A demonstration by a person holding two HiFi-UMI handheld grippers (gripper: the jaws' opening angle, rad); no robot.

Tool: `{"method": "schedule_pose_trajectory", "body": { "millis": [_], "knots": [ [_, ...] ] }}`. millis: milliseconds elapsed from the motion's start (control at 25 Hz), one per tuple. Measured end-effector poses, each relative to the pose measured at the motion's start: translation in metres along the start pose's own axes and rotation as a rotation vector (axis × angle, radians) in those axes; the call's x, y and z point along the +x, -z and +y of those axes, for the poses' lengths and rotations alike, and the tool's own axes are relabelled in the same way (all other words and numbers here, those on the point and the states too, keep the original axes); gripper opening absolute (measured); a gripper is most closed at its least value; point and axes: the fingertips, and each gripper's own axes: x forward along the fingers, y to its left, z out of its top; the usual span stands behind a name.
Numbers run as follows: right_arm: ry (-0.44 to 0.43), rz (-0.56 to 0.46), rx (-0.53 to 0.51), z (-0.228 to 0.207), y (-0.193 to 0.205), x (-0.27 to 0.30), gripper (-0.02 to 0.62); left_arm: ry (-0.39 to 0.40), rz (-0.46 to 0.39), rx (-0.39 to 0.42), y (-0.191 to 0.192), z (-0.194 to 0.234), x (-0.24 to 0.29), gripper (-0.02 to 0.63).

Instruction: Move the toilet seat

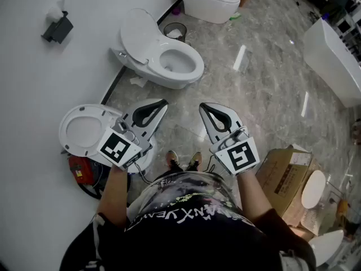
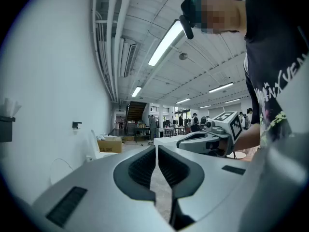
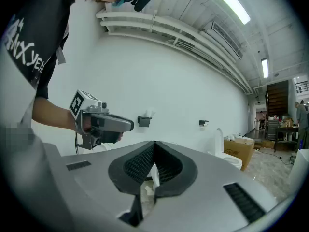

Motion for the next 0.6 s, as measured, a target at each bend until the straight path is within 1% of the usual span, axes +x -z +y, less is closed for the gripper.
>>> {"method": "schedule_pose_trajectory", "body": {
  "millis": [240, 600],
  "knots": [
    [-0.003, 0.005, 0.002, 0.001, 0.001, 0.008, 0.000, -0.008, 0.004, -0.001, 0.001, 0.008, -0.002, 0.035],
    [-0.001, -0.012, 0.039, -0.004, 0.003, 0.014, 0.003, -0.023, 0.015, -0.005, 0.008, 0.013, -0.003, 0.035]
  ]
}}
